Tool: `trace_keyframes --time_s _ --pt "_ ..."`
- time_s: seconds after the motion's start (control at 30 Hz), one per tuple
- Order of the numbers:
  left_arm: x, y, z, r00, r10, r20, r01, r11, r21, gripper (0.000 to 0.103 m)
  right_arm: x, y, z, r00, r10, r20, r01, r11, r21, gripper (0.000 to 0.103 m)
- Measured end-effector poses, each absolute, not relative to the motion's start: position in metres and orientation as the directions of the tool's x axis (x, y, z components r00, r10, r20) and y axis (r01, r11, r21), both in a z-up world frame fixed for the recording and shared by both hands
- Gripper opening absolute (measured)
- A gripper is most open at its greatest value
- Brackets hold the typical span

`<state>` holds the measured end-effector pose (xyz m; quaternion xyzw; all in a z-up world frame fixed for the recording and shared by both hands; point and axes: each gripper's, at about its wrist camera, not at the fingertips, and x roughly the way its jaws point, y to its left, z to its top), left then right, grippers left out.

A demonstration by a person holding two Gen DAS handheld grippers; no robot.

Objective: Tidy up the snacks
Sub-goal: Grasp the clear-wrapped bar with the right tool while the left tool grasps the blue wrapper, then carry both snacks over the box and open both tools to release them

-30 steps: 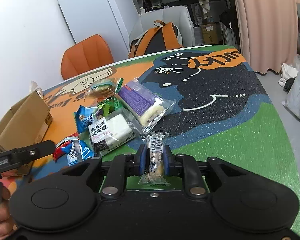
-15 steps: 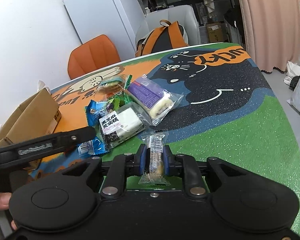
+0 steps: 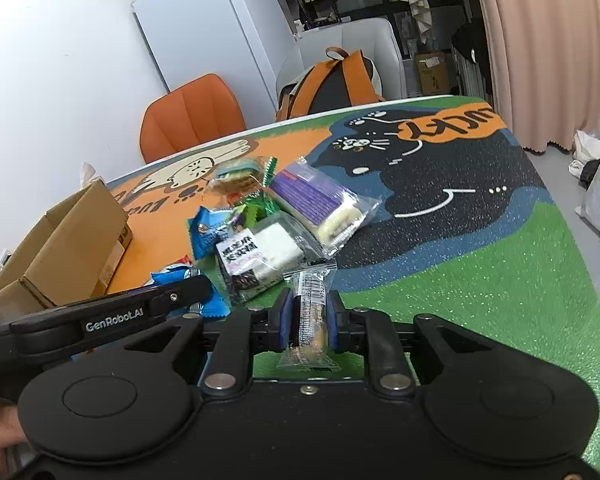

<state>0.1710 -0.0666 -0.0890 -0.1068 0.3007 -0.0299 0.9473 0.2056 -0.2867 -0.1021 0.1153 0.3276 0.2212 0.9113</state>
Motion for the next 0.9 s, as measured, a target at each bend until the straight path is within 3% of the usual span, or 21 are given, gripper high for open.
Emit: trace_keyframes --time_s 0.9 --pt "0.122 -0.009 -0.008 0.913 -0.027 -0.406 -0.081 0.966 -0.246 0.029 0.188 -0.23 -0.034 0.716 0.554 -0.425 -0.444 0.831 0.336 0.019"
